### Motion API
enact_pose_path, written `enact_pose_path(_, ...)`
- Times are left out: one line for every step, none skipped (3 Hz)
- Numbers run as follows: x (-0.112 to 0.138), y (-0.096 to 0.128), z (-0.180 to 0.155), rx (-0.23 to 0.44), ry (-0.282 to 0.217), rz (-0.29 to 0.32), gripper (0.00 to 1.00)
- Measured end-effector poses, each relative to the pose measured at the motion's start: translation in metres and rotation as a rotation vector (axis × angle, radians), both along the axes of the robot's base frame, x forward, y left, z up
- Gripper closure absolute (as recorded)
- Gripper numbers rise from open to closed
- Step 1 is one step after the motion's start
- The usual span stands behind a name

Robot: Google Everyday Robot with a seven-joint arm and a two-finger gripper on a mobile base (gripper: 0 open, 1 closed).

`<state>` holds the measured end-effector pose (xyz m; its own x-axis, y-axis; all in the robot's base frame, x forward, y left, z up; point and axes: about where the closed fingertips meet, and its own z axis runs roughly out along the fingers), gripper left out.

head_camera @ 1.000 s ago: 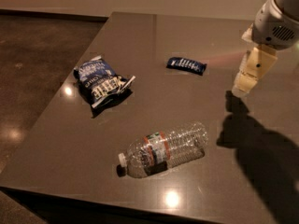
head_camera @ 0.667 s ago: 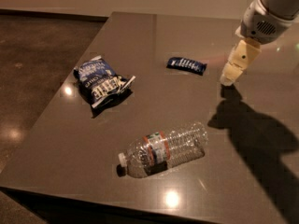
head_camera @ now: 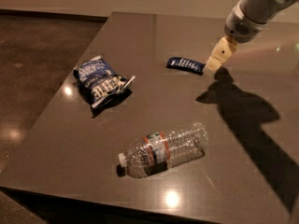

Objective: Pick rxbar blueberry

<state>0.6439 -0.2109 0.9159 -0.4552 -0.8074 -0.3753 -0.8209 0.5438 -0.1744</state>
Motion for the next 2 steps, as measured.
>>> enact_pose_path(0.027, 0.01, -0.02, 0.013, 0.012, -0.023, 0.0)
enact_pose_path(0.048, 0.015, -0.042, 0.009, 0.041, -0.039, 0.0)
